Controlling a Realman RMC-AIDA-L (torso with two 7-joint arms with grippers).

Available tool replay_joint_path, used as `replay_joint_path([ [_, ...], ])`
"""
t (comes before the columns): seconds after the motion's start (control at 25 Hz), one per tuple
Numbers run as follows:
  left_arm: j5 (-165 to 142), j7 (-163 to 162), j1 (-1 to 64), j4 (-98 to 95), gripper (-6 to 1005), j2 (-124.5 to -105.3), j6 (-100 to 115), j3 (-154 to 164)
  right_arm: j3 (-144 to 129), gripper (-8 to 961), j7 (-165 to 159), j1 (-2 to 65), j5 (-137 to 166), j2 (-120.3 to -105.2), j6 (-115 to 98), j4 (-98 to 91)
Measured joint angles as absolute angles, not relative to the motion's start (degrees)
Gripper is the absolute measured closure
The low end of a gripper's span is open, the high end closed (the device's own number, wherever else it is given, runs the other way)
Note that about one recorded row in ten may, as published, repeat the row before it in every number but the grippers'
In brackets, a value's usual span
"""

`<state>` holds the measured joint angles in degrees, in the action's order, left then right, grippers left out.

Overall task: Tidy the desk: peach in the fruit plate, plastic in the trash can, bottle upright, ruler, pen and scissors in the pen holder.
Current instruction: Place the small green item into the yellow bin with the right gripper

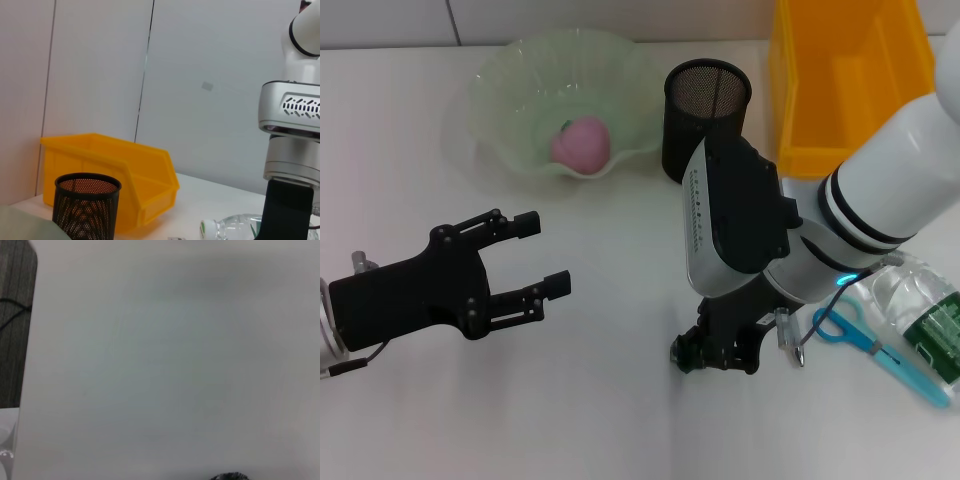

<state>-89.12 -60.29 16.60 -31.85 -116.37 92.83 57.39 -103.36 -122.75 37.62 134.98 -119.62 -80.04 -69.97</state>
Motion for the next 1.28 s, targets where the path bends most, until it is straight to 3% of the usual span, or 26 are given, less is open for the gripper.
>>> replay_joint_path([
  [0.12,-89.1,-60.3,16.6,-31.8,195,-116.37,92.9,57.4,-103.3,763,-122.8,37.4,135.0,-119.62,-80.2,-70.5],
  [0.24,-89.1,-60.3,16.6,-31.8,196,-116.37,92.9,57.4,-103.2,827,-122.8,37.3,135.0,-119.62,-80.2,-70.7],
  [1.28,-89.0,-60.3,16.6,-31.8,196,-116.15,93.0,57.4,-67.1,944,-126.2,28.8,136.7,-119.33,-80.2,-94.2],
])
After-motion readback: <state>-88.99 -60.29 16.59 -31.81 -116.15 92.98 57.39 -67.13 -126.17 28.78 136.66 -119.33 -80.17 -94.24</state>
